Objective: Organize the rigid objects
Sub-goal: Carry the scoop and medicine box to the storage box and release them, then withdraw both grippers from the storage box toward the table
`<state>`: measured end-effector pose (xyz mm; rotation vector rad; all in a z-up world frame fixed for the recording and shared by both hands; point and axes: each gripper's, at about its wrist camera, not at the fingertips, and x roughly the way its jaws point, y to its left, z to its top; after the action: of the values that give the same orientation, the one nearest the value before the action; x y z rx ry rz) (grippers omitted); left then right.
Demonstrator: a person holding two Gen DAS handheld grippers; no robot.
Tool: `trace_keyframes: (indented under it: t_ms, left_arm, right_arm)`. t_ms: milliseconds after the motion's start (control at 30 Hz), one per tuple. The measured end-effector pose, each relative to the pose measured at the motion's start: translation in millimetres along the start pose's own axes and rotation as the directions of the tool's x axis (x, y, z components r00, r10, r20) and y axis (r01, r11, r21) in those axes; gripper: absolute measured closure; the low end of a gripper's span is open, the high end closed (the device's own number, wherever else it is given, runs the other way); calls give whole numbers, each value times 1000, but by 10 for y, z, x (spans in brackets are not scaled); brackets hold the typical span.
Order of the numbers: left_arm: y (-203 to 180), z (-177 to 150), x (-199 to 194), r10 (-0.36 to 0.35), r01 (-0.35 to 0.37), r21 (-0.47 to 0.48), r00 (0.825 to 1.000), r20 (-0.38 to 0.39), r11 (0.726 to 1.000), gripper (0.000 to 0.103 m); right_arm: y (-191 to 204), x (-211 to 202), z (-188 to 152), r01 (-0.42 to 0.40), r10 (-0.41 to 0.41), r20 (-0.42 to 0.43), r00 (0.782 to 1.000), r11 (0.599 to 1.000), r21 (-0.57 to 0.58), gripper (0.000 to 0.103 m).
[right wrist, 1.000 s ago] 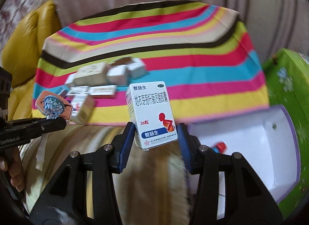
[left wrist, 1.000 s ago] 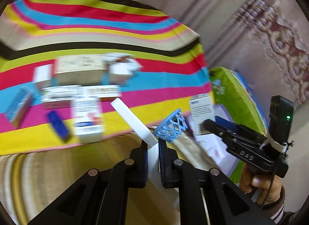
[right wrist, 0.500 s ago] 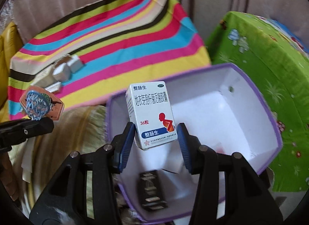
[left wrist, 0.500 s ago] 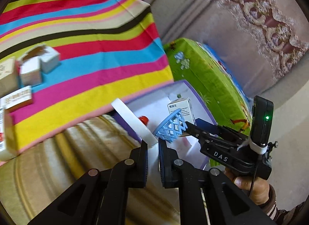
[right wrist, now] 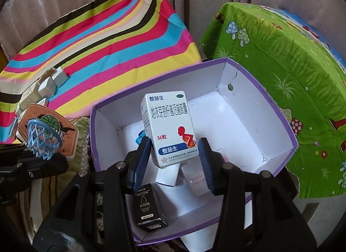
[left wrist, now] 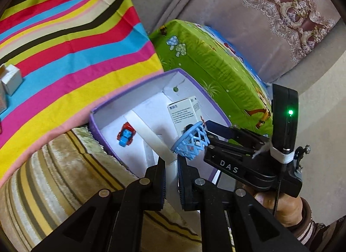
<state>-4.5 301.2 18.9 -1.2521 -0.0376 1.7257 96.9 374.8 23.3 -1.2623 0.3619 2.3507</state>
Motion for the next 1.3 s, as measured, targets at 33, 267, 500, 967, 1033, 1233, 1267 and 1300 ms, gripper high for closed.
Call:
trace_keyframes:
  t_ms: [33, 267, 500, 967, 1033, 1233, 1267, 1300]
  left_arm:
    - [-20, 7, 20, -5, 5, 7, 1000, -5, 1000, 92]
    - [-70, -3, 132, -30, 31, 29, 998, -53, 999, 33]
    - [39, -60, -147, -28, 29, -40, 999, 35, 999, 33]
    - [391, -255, -763, 76, -56, -102, 976, 202, 993, 33]
    - [509, -309, -878, 119, -92, -128, 969, 216, 987, 33]
    - [874, -565, -1316, 265, -203, -230, 922, 281, 952, 33]
    - [939, -612, -1386, 280, -208, -252, 914, 293, 945, 33]
    - [1025, -674, -1473, 301, -215, -283, 903, 307, 935, 33]
  right_arm:
    - [-7, 5, -11, 2, -2, -4, 1000, 1000, 5, 53]
    - [-49, 27, -57, 32, -31, -34, 999, 999, 31, 52]
    - [-59, 23, -112, 11, -8, -46, 999, 999, 53, 45]
    - [546, -159, -38, -119, 118, -16, 993, 993, -26, 26]
    - [659, -159, -43, -129, 128, -21, 992, 990, -55, 26]
    - [925, -166, -14, -163, 161, -33, 986, 982, -97, 24]
    - [992, -163, -9, -172, 169, -37, 985, 979, -110, 24]
    - [1067, -158, -5, -180, 176, -44, 983, 975, -126, 24]
